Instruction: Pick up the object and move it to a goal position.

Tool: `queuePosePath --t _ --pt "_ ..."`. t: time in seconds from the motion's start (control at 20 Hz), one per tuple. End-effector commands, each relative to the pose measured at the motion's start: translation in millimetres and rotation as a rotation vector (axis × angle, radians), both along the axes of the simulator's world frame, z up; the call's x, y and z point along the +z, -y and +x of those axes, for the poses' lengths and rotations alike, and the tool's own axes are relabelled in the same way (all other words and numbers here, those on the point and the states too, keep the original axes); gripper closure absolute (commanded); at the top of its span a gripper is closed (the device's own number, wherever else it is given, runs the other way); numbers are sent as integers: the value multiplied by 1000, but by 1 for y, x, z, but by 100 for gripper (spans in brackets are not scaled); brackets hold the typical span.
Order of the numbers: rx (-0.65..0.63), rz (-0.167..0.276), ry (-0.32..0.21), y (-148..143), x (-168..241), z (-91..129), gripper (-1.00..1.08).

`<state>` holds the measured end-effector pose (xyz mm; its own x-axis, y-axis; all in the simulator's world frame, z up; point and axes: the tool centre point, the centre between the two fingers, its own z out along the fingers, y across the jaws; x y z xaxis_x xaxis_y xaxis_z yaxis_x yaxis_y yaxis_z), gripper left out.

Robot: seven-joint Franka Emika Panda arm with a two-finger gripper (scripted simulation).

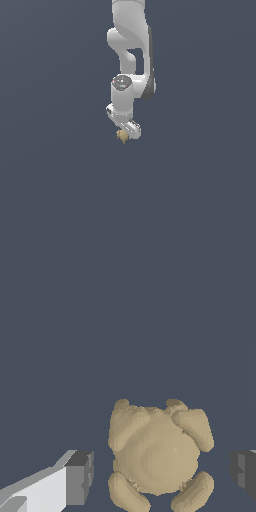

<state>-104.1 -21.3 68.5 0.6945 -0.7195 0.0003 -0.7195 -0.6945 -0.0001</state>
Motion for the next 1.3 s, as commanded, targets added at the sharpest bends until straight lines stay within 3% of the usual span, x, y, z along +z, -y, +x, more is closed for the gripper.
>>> queuePosePath --t 0.0,0.4,0.45,1.25 --pt "-1 0 -1 0 -12 -1 -92" --pt "-3 0 0 0 -29 0 -92" --pt "-3 0 0 0 -29 0 108" --pt "-2 1 2 2 -26 7 108"
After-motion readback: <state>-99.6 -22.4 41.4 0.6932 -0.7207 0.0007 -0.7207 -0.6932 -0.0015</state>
